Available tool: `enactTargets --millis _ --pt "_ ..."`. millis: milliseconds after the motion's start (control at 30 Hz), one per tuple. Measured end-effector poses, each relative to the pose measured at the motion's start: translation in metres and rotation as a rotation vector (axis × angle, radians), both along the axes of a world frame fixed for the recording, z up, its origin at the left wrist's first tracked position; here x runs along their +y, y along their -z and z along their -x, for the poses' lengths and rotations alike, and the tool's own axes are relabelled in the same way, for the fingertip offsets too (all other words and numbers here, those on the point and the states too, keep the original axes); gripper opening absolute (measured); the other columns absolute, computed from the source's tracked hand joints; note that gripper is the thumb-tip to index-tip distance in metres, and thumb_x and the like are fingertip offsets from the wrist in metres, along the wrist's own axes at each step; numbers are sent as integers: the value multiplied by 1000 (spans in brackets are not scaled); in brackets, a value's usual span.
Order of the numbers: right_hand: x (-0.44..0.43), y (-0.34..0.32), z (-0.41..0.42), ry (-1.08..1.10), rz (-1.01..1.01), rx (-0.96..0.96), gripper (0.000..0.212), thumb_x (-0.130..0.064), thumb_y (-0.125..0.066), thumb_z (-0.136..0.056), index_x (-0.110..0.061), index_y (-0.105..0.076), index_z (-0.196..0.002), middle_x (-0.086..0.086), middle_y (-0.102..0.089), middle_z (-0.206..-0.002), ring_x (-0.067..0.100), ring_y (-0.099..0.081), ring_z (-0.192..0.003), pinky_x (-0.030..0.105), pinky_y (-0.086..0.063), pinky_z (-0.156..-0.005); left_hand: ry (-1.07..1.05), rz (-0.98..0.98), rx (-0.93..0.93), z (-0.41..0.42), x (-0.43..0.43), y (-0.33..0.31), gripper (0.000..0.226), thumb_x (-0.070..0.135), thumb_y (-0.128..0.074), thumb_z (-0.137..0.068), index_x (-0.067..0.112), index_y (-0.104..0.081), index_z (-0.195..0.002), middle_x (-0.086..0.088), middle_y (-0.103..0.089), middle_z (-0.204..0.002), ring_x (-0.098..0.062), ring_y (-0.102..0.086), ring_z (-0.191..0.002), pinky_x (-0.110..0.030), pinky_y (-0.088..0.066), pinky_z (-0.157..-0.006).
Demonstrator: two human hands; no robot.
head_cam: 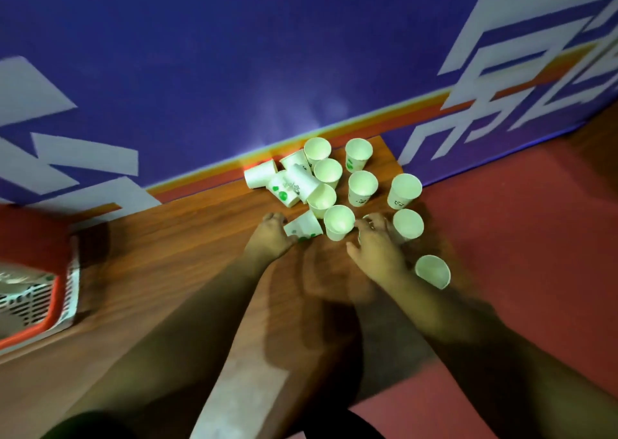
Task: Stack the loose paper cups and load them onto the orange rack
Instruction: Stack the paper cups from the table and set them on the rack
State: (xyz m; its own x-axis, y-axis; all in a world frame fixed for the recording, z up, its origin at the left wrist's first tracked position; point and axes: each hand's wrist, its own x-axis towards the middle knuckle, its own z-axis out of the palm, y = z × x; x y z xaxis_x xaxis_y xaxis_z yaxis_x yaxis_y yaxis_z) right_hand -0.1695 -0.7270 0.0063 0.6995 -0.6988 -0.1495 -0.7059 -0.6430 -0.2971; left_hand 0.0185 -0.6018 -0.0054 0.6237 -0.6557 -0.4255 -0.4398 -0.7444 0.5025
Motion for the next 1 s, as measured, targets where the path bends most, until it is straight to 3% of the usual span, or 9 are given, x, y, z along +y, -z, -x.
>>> enactTargets --millis 300,400,600,700,867,933,1000 --pt "-24 41 -30 -177 143 -25 24 -27 -69 -79 -14 -72 -100 7 -54 -129 30 -46 -118 43 -43 -95 42 6 14 -4 -27 46 73 42 -77 -79 14 -46 -139 -11 -53 -128 -31 -52 -120 -40 -46 -96" --pt "-27 52 -34 -203 154 -10 15 -23 -67 -79 -15 -75 -89 3 -55 -128 30 -47 -114 43 -43 -93 67 -58 -4 1 -33 60 76 39 -76 -78 15 -41 -142 -10 -51 -132 -32 -51 -122 -48 -43 -102" --pt "-24 58 -34 -230 149 -48 13 -23 -68 -80 -16 -78 -87 2 -59 -124 30 -49 -108 43 -44 -91 139 -70 -59 12 -20 78 77 31 -75 -81 19 -37 -146 -8 -48 -135 -31 -48 -125 -44 -44 -99" --pt "-14 48 -30 -212 138 -119 12 -21 -69 -80 -15 -78 -86 2 -60 -122 27 -49 -105 42 -45 -90 12 -3 53 12 5 73 77 31 -76 -79 17 -39 -145 -8 -49 -132 -28 -48 -122 -39 -44 -99" --pt "10 18 -33 -61 23 -288 7 -16 -74 -75 -15 -75 -82 6 -59 -124 28 -49 -109 44 -47 -89 -265 169 189 3 62 42 61 30 -79 -77 17 -48 -128 -2 -59 -120 -16 -58 -105 -22 -46 -77" --pt "25 3 -44 7 -93 -330 8 -16 -74 -77 -15 -74 -85 7 -52 -134 27 -48 -120 39 -47 -95 -335 301 272 1 83 21 68 22 -80 -79 21 -44 -136 2 -60 -119 -6 -61 -98 -9 -46 -67" --pt "47 -13 -59 13 -223 -343 8 -16 -72 -80 -16 -72 -88 5 -44 -143 22 -45 -129 28 -45 -97 -337 417 364 0 108 -3 90 9 -77 -82 30 -25 -152 9 -55 -120 -2 -59 -97 -7 -48 -68"
